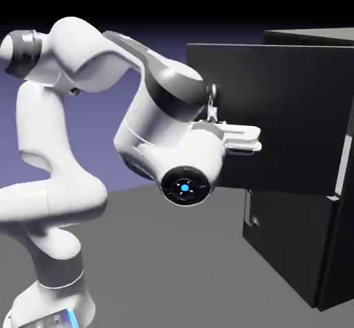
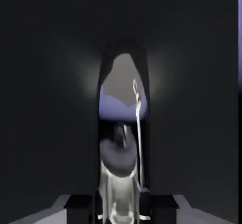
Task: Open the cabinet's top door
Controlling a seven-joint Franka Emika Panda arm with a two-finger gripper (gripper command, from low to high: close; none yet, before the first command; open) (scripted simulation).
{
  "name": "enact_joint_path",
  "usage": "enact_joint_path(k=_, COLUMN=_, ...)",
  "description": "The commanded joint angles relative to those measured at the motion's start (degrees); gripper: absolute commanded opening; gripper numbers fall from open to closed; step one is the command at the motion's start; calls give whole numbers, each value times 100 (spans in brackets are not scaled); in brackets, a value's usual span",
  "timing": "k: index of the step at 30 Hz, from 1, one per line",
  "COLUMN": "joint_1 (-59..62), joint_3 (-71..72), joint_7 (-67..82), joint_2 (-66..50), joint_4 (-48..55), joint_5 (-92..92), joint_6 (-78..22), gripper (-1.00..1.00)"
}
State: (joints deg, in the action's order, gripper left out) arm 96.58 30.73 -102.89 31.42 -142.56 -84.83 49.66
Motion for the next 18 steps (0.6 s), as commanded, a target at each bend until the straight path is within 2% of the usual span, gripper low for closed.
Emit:
enact_joint_path(k=1, joint_1=49, joint_3=20, joint_7=91, joint_2=-208, joint_4=165, joint_5=187, joint_6=-62, gripper=-100)
enact_joint_path(k=18, joint_1=63, joint_3=450, joint_7=408, joint_2=-3734, joint_4=3365, joint_5=2674, joint_6=-675, gripper=-100)
